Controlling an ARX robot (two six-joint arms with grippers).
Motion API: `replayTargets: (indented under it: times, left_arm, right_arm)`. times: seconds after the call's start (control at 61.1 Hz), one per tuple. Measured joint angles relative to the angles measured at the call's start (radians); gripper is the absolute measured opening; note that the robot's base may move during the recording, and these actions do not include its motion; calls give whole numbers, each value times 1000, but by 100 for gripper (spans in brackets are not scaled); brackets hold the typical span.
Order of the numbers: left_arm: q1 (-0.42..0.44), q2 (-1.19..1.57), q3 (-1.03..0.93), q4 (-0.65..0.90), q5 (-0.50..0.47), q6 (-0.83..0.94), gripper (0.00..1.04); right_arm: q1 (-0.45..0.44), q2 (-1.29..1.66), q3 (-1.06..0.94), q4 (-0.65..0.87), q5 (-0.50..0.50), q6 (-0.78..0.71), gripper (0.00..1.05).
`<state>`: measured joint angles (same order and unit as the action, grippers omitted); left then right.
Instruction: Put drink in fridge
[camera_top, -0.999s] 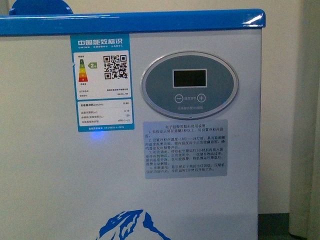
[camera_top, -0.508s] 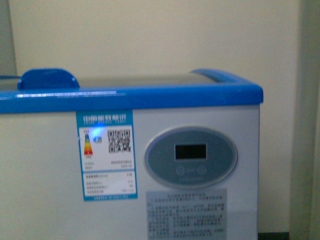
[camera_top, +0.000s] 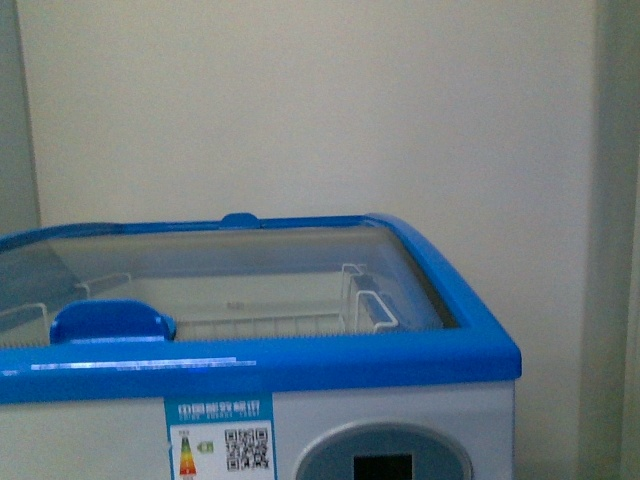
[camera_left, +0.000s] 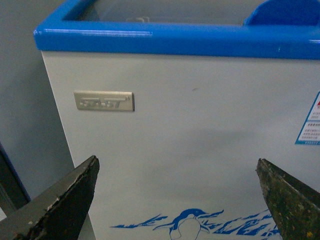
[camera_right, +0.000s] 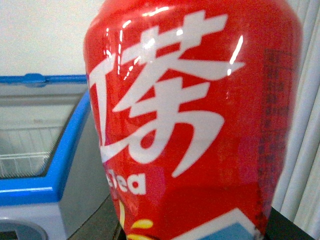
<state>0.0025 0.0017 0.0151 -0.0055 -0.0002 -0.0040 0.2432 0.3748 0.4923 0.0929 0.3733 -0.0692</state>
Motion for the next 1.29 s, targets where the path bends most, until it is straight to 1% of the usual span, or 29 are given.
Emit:
replayTargets:
  times: [0.426,0.442,0.459,0.508,0.524,0.59,0.622,0.721,0.803,0.852,0.868,0.901,0.966,1.048,1.081,1.13,1.212,1.294]
  left_arm:
    - [0,0,0,0,0,0,97]
    - [3,6,2,-9,15,-18,97]
    - [14,21,12,-33,53,-38,97]
    - [37,64,26,-39,106,-90,97]
    - [56,103,36,-27,144,-115,97]
    - [113,216,61,40,234,-144,97]
    - [153,308,81,120,291,-145,97]
    - [248,609,163,399,470,-48,97]
    - [272,795,225,586,561,55,97]
    - [274,868,258,645,612,107,97]
    - [274,913,281,674,643,154,97]
    - [274,956,306,690,674,194,97]
    - [272,1099,407,670,804,350,97]
    - [257,1232,530,552,933,529,97]
    - [245,1272,578,494,957,597,97]
    - [216,1329,652,412,967,708,97]
    - [190,1369,697,367,977,793,97]
    - [154,1428,764,230,977,936,97]
  right_arm:
    - [0,1,1,1,0,0,38]
    - [0,1,1,1,0,0,38]
    - [0,1,1,1,0,0,38]
    - [0,1,1,1,1,0,38]
    - [0,1,1,1,1,0,38]
    - [0,1,1,1,0,0,38]
    - [0,1,1,1,-3,0,38]
    - [0,1,1,1,0,0,38]
    - [0,1,1,1,0,0,38]
    - [0,1,1,1,0,0,38]
    - [0,1,1,1,0,0,38]
    - [0,1,1,1,0,0,38]
    - [0,1,1,1,0,0,38]
    - [0,1,1,1,0,0,38]
    - [0,1,1,1,0,0,38]
    - [0,1,1,1,0,0,38]
    - [0,1,1,1,0,0,38]
    - [0,1,1,1,0,0,38]
